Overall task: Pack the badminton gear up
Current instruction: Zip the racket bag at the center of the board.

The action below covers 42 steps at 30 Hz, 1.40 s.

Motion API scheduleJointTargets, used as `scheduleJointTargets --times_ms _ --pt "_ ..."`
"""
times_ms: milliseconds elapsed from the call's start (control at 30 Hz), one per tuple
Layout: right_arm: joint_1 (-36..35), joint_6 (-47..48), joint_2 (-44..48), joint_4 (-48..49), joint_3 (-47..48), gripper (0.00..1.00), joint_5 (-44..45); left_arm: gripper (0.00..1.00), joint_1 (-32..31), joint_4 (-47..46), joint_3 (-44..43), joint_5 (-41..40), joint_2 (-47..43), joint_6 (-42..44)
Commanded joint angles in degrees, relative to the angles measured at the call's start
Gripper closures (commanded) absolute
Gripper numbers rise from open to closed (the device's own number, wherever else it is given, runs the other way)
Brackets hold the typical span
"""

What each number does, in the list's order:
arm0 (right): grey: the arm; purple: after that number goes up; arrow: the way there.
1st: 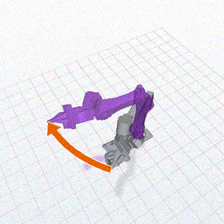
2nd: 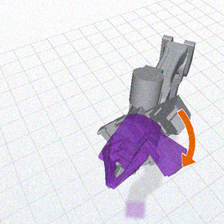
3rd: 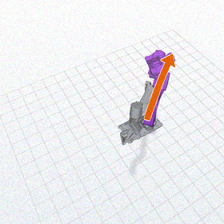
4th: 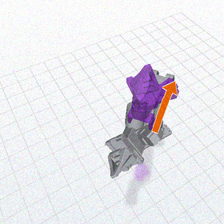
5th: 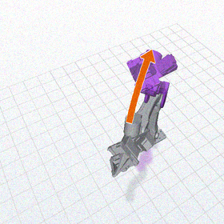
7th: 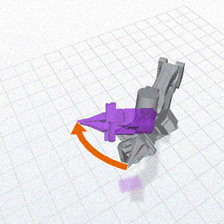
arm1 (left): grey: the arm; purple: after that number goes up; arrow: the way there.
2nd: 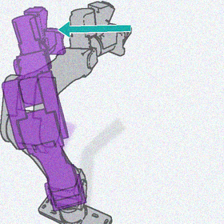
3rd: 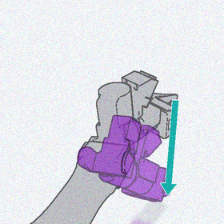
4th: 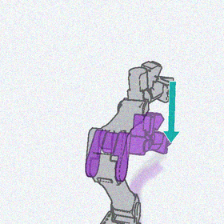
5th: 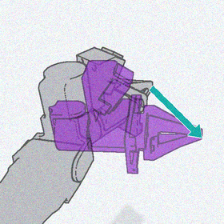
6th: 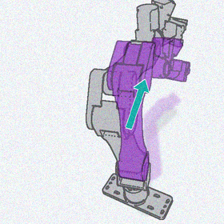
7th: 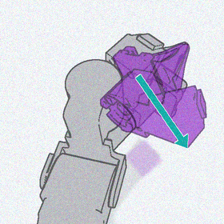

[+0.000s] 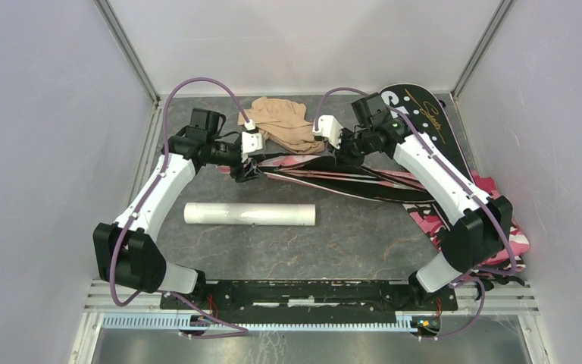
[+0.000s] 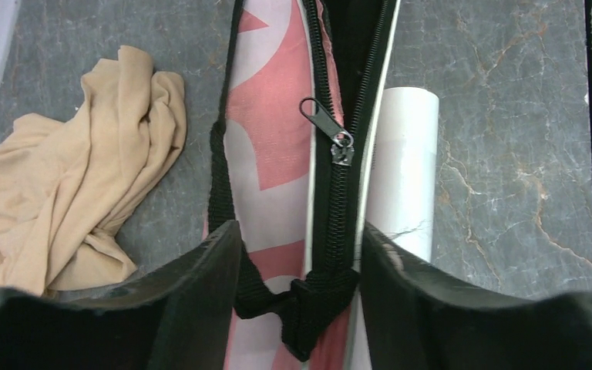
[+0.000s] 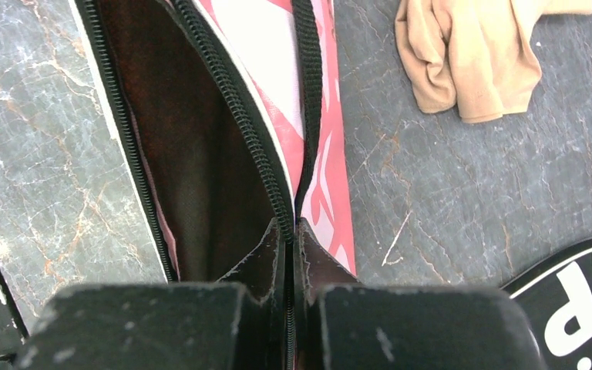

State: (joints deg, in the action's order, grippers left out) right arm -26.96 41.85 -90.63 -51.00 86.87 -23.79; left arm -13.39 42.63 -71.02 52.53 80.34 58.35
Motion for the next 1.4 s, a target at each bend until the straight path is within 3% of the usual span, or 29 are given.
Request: scheduleJointTargets --times_ms 0,267,500,533,800,967,1100,1367 --pt "0.7 4.3 0.7 -1.7 4.0 1.00 -7.6 0.42 -0.2 1.6 -2.5 -0.9 0.4 1.5" --pt "1.1 7.9 -2.2 -6.6 6.4 1.00 -9.0 0.56 -0.2 1.6 -2.3 -1.3 -0.5 2.7" --pt "1.8 9.8 -4.5 -9.6 6.8 0.94 -8.0 0.96 -0.2 1.6 -2.6 -0.8 -2.4 3.9" --pt "1.9 9.8 -4.8 -10.0 7.0 0.92 -7.7 0.98 -0.2 1.5 -2.7 -0.6 -2.6 4.0" --pt "2.3 3.9 -7.3 -13.5 14.3 0.50 -11.4 0.98 -0.2 0.9 -2.2 0.7 -4.9 4.4" --pt "2.3 3.9 -7.5 -14.7 16.7 0.45 -15.1 0.98 -0.1 -0.2 -1.4 2.1 -5.6 4.9" --pt "2.3 -1.1 -7.4 -11.4 17.4 0.42 -20.2 0.98 -0.1 -0.7 1.4 4.4 -6.9 10.2" --pt "0.8 -23.8 -5.5 13.5 10.2 0.43 -35.0 0.98 -0.2 -8.9 7.1 6.2 -10.7 10.4"
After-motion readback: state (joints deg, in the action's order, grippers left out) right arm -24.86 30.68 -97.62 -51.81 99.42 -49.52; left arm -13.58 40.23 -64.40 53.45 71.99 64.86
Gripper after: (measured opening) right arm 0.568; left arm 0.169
